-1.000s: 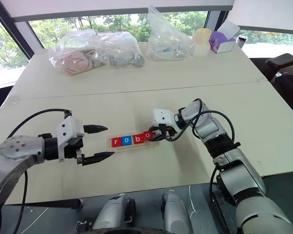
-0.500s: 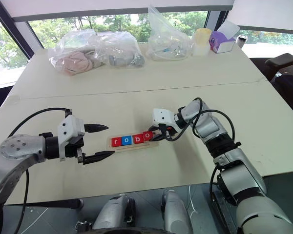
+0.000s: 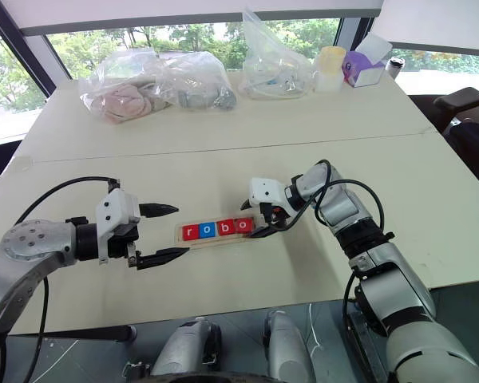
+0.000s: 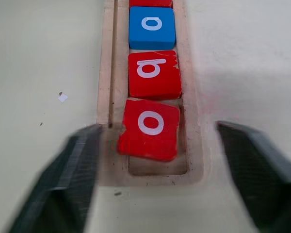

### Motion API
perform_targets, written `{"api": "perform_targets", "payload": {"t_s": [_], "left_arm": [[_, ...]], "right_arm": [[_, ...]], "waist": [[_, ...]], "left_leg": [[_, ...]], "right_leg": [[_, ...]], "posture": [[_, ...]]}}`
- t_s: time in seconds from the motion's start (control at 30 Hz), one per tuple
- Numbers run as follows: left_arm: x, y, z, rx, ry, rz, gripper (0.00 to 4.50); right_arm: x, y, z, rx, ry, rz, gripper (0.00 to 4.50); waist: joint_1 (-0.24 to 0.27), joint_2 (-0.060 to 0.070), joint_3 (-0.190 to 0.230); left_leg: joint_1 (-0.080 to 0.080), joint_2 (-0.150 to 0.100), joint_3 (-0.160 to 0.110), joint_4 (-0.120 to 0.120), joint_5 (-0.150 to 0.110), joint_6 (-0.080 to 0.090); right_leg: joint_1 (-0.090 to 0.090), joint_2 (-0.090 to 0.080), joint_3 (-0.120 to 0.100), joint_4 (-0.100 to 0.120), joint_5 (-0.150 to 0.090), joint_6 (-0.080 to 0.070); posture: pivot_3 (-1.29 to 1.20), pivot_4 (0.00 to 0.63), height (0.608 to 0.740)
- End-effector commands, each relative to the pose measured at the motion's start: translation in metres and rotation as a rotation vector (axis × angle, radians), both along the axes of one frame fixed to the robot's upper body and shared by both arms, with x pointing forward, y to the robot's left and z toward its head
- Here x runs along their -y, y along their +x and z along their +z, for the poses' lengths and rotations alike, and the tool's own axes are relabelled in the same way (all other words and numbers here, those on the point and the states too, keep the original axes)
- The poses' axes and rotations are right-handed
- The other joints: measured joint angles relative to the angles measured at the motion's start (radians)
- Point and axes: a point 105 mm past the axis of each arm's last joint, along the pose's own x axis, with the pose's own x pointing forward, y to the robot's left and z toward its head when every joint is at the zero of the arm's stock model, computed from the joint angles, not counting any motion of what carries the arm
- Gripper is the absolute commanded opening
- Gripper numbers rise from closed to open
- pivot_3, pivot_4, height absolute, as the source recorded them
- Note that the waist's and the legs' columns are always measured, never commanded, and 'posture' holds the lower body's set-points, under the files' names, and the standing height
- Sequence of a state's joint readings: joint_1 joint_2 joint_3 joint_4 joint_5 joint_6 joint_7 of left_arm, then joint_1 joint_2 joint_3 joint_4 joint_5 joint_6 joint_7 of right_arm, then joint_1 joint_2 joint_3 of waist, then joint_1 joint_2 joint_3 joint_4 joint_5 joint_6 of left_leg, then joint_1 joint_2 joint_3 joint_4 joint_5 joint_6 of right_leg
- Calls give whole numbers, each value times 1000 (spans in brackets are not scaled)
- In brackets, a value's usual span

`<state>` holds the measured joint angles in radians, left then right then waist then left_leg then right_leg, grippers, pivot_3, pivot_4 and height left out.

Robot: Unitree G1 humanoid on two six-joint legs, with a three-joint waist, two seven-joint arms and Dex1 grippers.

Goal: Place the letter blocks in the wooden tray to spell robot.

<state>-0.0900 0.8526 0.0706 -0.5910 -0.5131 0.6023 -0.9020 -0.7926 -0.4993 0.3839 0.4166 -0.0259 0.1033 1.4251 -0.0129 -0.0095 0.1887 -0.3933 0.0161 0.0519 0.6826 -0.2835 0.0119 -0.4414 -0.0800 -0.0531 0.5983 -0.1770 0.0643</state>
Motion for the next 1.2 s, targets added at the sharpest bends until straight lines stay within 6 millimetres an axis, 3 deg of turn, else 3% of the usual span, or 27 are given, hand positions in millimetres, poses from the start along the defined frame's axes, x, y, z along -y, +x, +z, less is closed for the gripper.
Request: {"api": "perform_targets", "payload": {"t_s": [0.03, 0.27, 0.43, 0.7, 1.2], "left_arm": [[3, -1, 7, 29, -6, -16, 4500], [4, 0, 7, 33, -10, -16, 4500], [5, 1, 7, 34, -13, -17, 4500], [5, 3, 7, 33, -11, -27, 4500], [4, 2, 7, 29, -8, -24, 4500]], "right_arm": [[-3, 1, 17, 44, 19, 25, 4429], [-2, 21, 52, 136, 139, -92, 4429], [15, 17, 43, 113, 102, -131, 4429], [9, -6, 34, 31, 124, -123, 4429], [5, 0, 12, 63, 108, -176, 4429]], "waist": [[0, 0, 0], [0, 0, 0], [2, 0, 0], [-1, 0, 0], [1, 0, 0]], "left_leg": [[0, 0, 0, 0, 0, 0], [0, 0, 0, 0, 0, 0], [-2, 0, 0, 0, 0, 0], [-2, 0, 0, 0, 0, 0], [-3, 0, 0, 0, 0, 0]], "right_leg": [[0, 0, 0, 0, 0, 0], [0, 0, 0, 0, 0, 0], [-1, 0, 0, -1, 0, 0], [-2, 0, 0, -1, 0, 0], [-2, 0, 0, -1, 0, 0]], "posture": [[0, 150, 740], [0, 150, 740], [0, 150, 740], [0, 150, 740], [0, 150, 740]]}}
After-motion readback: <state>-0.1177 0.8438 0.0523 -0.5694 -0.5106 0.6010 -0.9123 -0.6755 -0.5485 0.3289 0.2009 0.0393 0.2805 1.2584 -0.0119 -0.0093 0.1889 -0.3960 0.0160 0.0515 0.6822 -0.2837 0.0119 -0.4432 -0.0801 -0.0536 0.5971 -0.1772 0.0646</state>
